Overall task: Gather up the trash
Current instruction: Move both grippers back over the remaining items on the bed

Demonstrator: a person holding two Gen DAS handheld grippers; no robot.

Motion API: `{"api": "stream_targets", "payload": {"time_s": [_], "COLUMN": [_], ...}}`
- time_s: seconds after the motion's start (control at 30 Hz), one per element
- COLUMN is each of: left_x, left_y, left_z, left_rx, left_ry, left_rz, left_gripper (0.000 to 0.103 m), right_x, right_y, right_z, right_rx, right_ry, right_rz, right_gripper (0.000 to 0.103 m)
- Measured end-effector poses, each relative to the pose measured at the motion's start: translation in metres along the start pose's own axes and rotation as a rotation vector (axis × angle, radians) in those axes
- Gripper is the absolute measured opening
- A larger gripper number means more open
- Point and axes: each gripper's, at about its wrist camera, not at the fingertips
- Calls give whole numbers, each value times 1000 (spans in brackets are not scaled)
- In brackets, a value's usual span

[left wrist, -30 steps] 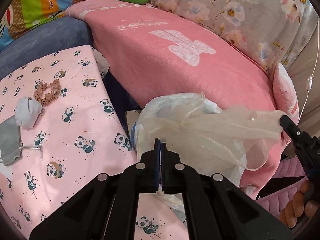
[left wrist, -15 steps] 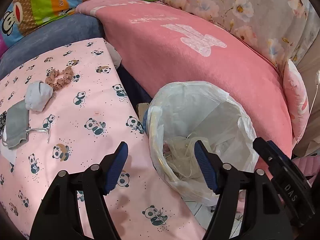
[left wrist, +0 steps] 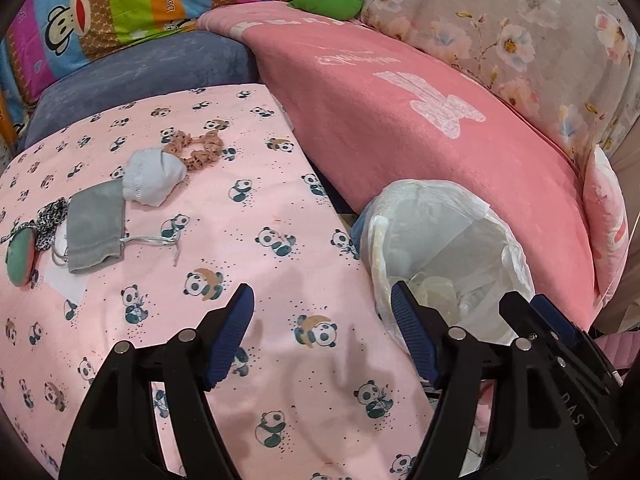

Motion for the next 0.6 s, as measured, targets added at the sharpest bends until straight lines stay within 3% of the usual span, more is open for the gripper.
{"api": "stream_targets", "payload": {"time_s": [0.6], "left_x": [68], "left_y": [-14], "left_z": [77], "left_rx": [117], "left_ry": [79], "left_rz": [-86], "left_gripper": [68], "right_x": [32], "right_y": [-13], "right_z": [95], "right_rx": [158], "right_ry": [82], "right_rz": [-23], "right_gripper": [60]}}
Point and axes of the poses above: each gripper's, at about its wrist camera, not at the fingertips, and x roughly against the way its jaws point, z to its left, y to its top, and after that the axes turned 13 degrees about -y, right-handed
